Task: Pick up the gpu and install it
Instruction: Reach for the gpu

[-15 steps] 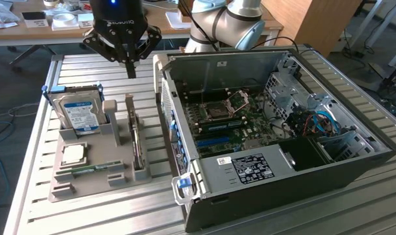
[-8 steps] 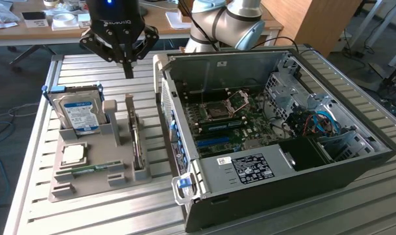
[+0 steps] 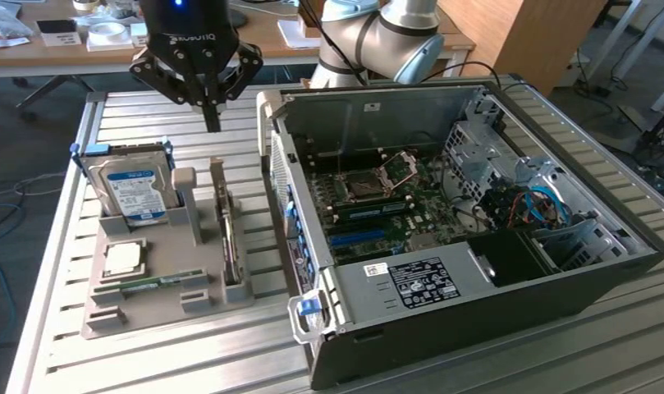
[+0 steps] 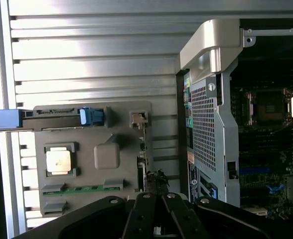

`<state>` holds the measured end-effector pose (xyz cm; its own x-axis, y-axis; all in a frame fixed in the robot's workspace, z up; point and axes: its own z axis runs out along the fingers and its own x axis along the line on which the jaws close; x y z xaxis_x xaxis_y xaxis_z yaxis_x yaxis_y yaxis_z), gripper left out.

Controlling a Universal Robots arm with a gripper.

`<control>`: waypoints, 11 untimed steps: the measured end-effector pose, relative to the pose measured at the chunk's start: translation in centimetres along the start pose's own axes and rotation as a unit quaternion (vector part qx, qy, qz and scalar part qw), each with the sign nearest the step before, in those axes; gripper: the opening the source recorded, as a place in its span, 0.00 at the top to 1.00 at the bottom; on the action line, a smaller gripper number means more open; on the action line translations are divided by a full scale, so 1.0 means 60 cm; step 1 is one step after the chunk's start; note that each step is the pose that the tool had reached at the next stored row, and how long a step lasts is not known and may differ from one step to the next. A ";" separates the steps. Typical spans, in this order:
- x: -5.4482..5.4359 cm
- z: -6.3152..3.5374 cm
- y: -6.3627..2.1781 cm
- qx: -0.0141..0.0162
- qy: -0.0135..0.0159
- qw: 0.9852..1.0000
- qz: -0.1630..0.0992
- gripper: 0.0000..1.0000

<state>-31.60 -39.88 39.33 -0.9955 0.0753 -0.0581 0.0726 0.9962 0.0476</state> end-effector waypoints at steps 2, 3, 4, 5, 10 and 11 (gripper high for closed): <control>0.000 0.000 0.000 0.000 0.000 1.000 0.000 0.89; 0.000 0.000 0.000 0.000 0.000 1.000 0.000 0.89; 0.001 0.000 0.000 0.000 0.000 1.000 0.000 0.89; 0.002 0.000 0.000 0.000 0.000 1.000 0.000 0.89; 0.004 0.000 0.000 0.000 0.000 1.000 0.000 0.89; 0.005 0.000 -0.001 0.000 0.000 1.000 0.000 0.89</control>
<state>-31.88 -39.91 39.31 -0.9955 0.0753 -0.0580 0.0726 0.9962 0.0476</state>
